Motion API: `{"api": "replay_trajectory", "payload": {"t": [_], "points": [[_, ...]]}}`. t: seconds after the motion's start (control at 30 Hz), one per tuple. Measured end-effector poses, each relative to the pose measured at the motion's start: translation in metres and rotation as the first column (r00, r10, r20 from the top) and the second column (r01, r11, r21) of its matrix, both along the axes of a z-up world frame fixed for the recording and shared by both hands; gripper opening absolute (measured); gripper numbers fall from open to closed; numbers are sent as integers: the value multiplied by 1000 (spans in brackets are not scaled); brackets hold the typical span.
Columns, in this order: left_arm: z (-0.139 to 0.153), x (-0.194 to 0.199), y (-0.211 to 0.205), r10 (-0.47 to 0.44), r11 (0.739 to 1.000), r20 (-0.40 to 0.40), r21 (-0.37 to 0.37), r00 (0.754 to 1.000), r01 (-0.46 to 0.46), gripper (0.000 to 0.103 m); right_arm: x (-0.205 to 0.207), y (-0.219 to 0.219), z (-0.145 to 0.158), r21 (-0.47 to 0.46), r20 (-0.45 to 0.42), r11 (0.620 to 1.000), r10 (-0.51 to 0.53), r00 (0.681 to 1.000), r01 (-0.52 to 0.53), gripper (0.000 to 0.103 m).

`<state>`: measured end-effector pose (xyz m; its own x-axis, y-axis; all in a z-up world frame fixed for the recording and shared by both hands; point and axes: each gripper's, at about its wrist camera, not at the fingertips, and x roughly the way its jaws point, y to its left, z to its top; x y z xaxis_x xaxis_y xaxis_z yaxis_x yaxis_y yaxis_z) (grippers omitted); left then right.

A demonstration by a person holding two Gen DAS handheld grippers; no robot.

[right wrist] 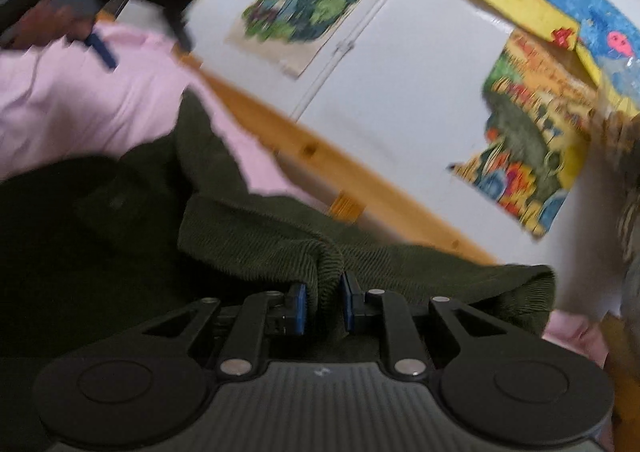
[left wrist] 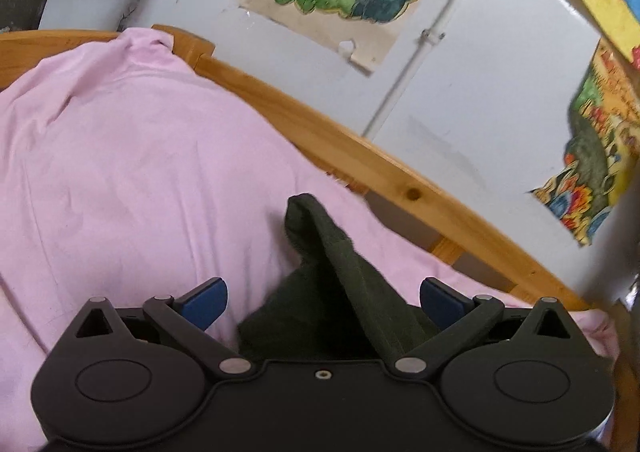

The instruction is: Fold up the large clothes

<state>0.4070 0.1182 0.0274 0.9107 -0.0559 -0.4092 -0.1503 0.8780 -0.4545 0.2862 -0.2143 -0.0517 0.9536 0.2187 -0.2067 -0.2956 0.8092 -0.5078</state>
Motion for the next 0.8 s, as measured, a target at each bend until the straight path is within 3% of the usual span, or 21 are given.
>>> {"api": "replay_trajectory", "payload": {"t": [0.13, 0.33, 0.4, 0.47, 0.6, 0.67, 0.73, 0.8], "points": [[-7, 8, 3, 25, 1000, -40, 5, 999, -25, 102, -1, 2, -24, -52, -35, 999, 3, 999, -5, 19], [-12, 29, 9, 35, 999, -15, 27, 999, -35, 101, -8, -25, -28, -105, -64, 994, -16, 998, 9, 19], [-15, 39, 13, 43, 999, -13, 25, 999, -42, 96, -7, -32, -30, -102, -84, 994, -33, 996, 24, 19], [-20, 50, 15, 23, 1000, -32, 6, 999, -23, 84, -7, -34, -33, -98, -93, 995, -44, 995, 35, 19], [-30, 61, 16, -36, 998, -77, -60, 996, 32, 19, -7, -30, -36, -94, -97, 995, -46, 994, 37, 19], [-33, 53, 14, -35, 999, -69, -39, 997, 32, 11, -7, -30, -37, -92, -102, 995, -41, 994, 32, 20], [-35, 42, 11, -43, 999, -69, 10, 997, 43, 9, -9, -34, -34, -74, -117, 997, -29, 993, 20, 23], [-47, 36, 15, -50, 999, -114, 11, 992, 51, 9, -10, -43, -24, 2, -175, 1000, 0, 985, 0, 30]]}}
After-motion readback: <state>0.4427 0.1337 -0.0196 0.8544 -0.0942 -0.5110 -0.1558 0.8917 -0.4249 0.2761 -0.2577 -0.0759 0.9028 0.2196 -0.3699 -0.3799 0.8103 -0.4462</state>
